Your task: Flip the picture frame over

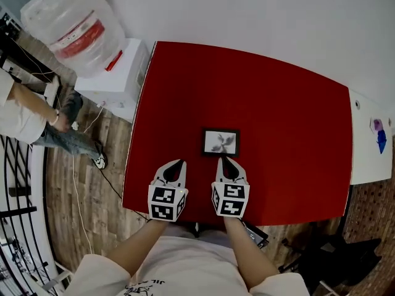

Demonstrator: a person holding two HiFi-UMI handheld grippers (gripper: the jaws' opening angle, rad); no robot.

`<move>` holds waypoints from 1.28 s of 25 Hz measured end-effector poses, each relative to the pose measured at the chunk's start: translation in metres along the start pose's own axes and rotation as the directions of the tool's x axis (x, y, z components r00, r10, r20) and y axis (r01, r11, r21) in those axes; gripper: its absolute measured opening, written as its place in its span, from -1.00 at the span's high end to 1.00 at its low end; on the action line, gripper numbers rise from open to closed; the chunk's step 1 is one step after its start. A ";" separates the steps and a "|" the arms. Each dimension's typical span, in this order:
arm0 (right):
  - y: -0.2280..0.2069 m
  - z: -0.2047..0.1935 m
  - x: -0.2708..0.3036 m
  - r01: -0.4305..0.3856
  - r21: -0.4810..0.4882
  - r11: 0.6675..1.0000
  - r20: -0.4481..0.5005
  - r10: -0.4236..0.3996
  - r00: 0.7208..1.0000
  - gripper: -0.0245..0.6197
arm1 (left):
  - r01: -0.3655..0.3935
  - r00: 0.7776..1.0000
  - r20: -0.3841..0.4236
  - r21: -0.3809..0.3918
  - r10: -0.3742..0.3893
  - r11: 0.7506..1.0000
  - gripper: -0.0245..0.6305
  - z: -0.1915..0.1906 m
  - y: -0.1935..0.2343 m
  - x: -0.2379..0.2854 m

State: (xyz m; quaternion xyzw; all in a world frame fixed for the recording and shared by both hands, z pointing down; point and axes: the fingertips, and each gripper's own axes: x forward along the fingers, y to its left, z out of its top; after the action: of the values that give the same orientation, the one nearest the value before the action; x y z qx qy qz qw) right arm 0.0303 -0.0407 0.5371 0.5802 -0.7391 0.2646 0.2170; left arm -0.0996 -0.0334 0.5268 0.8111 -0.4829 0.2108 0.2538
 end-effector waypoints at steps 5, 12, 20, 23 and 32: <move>0.006 -0.003 0.034 0.005 -0.014 1.000 -0.034 -0.006 0.999 0.89 | -0.021 1.000 0.001 -0.029 0.021 0.999 0.91 -0.003 0.018 0.009; 0.023 -0.015 0.074 0.037 -0.024 0.999 -0.119 -0.040 0.992 0.61 | -0.033 0.999 -0.022 -0.055 0.032 0.998 0.91 -0.015 0.033 0.006; 0.036 -0.024 0.108 0.043 -0.012 0.999 -0.236 -0.045 0.971 0.61 | -0.046 0.998 -0.037 -0.076 0.043 0.996 0.91 -0.026 0.047 0.007; 0.036 -0.032 0.116 0.050 -0.046 0.998 -0.286 -0.061 0.956 0.61 | -0.048 0.998 -0.045 -0.086 0.045 0.995 0.91 -0.029 0.050 0.008; 0.037 -0.042 0.126 0.104 -0.086 0.991 -0.341 -0.127 0.931 0.62 | -0.052 0.997 -0.057 -0.111 0.046 0.992 0.91 -0.034 0.057 0.009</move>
State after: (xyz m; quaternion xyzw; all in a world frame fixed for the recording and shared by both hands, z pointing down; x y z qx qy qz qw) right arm -0.0347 -0.1002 0.6434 0.5596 -0.6625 0.3245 0.3778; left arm -0.1494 -0.0415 0.5710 0.7774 -0.5067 0.2116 0.3068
